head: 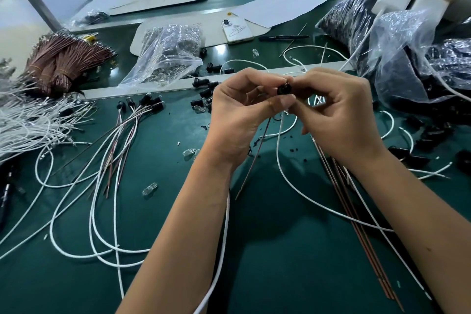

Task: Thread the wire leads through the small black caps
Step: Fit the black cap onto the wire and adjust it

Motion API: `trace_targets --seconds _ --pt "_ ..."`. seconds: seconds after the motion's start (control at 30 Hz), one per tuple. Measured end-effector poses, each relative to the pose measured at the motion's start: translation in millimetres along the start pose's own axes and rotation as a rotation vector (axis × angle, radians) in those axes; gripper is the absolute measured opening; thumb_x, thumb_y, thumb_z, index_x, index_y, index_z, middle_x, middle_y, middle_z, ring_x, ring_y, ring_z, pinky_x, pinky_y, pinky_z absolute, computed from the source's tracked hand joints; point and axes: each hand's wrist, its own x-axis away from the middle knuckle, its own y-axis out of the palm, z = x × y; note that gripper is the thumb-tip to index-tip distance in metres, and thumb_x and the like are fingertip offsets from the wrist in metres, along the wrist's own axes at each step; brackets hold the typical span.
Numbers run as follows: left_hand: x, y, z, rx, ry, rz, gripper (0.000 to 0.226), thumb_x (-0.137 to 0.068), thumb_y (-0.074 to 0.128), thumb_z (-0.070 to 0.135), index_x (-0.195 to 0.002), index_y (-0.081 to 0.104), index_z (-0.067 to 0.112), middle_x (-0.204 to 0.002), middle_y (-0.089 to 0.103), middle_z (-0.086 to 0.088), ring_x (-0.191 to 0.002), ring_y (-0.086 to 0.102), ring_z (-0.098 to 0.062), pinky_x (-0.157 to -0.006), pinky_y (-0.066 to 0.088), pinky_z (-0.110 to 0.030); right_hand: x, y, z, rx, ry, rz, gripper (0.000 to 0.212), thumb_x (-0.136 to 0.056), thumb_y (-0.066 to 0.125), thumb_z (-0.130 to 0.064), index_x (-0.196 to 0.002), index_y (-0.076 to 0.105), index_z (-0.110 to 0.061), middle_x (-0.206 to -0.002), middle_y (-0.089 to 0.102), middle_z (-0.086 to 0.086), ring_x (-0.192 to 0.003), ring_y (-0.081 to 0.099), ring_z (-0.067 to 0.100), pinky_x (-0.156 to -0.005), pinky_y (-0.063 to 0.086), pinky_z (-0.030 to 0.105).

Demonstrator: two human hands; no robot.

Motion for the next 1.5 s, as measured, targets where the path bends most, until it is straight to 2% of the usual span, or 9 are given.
trace_targets --seconds 0.07,0.3,0.47,0.67,0.97,1.07,1.2,1.33,1.5 --pt "-0.2 0.3 0.5 -0.004 0.000 0.003 0.034 -0.072 0.075 -0.016 -0.081 0.072 0.016 -0.093 0.073 -0.010 -0.089 0.066 -0.025 -0.088 0.054 -0.040 -0.5 -1.6 -0.8 -0.024 -0.016 0.006 0.011 -0.095 0.074 -0.012 -0.101 0.079 -0.004 -0.088 0.071 0.004 -0.075 0.068 0.019 -0.054 0.056 0.038" --pt "-0.7 1.0 -0.9 0.021 -0.038 0.076 0.030 -0.072 0.075 -0.013 -0.080 0.073 0.016 -0.090 0.074 -0.011 -0.091 0.061 -0.031 -0.089 0.053 -0.042 -1.6 0.3 1.3 -0.023 -0.029 -0.024 0.016 -0.097 0.074 -0.019 -0.100 0.080 -0.004 -0.083 0.069 0.002 -0.071 0.068 0.020 -0.057 0.054 0.036" --pt "-0.7 0.7 0.3 0.055 -0.060 0.113 0.023 -0.078 0.070 -0.017 -0.089 0.065 0.002 -0.090 0.073 -0.014 -0.084 0.069 -0.024 -0.084 0.056 -0.037 -1.0 2.5 3.4 -0.026 -0.002 -0.062 0.010 -0.095 0.077 -0.014 -0.096 0.080 -0.005 -0.080 0.069 -0.001 -0.069 0.067 0.014 -0.057 0.054 0.031" --pt "-0.9 2.2 2.6 0.060 -0.059 0.125 0.023 -0.075 0.072 -0.014 -0.088 0.066 0.004 -0.091 0.072 -0.016 -0.083 0.068 -0.025 -0.084 0.056 -0.038 -0.6 3.0 2.6 -0.038 0.004 -0.064 0.009 -0.094 0.077 -0.013 -0.093 0.079 -0.004 -0.078 0.068 -0.006 -0.065 0.064 0.005 -0.058 0.049 0.017" --pt "0.0 3.1 5.1 0.070 -0.055 0.111 0.023 -0.076 0.070 -0.015 -0.087 0.065 0.004 -0.092 0.072 -0.016 -0.082 0.069 -0.022 -0.082 0.057 -0.035 -0.7 2.4 1.0 -0.101 0.032 -0.036 0.023 -0.092 0.079 -0.030 -0.090 0.078 -0.007 -0.077 0.069 -0.007 -0.063 0.065 0.012 -0.054 0.048 0.019" --pt "0.5 3.2 5.6 0.088 -0.056 0.099 0.023 -0.078 0.068 -0.017 -0.087 0.065 0.004 -0.092 0.072 -0.017 -0.081 0.070 -0.022 -0.080 0.058 -0.034 -0.1 2.0 0.2 -0.147 0.050 -0.040 0.027 -0.092 0.078 -0.035 -0.090 0.078 -0.007 -0.076 0.070 -0.005 -0.064 0.067 0.016 -0.052 0.049 0.021" --pt "0.1 2.8 6.6 0.090 -0.061 0.094 0.022 -0.078 0.069 -0.015 -0.087 0.065 0.005 -0.092 0.072 -0.015 -0.082 0.070 -0.021 -0.080 0.057 -0.033 1.2 1.1 -0.3 -0.221 0.101 -0.052 0.019 -0.091 0.081 -0.027 -0.089 0.077 -0.009 -0.071 0.069 -0.003 -0.056 0.064 0.014 -0.044 0.047 0.022" --pt "-0.3 0.9 7.6 0.076 -0.074 0.091 0.019 -0.078 0.072 -0.009 -0.088 0.065 0.006 -0.090 0.074 -0.011 -0.081 0.070 -0.020 -0.079 0.055 -0.033 1.9 -1.2 -0.1 -0.395 0.208 -0.118 0.010 -0.087 0.083 -0.016 -0.086 0.075 -0.009 -0.065 0.068 -0.002 -0.047 0.057 0.011 -0.039 0.043 0.023" --pt "1.3 -0.1 7.3 0.093 -0.145 0.023 0.016 -0.082 0.070 -0.005 -0.090 0.066 0.007 -0.091 0.074 -0.011 -0.081 0.070 -0.022 -0.082 0.056 -0.036 0.9 -2.3 -2.6 -0.635 0.346 -0.168 0.013 -0.083 0.080 -0.015 -0.083 0.071 -0.005 -0.060 0.063 -0.001 -0.048 0.052 0.012 -0.037 0.037 0.020"
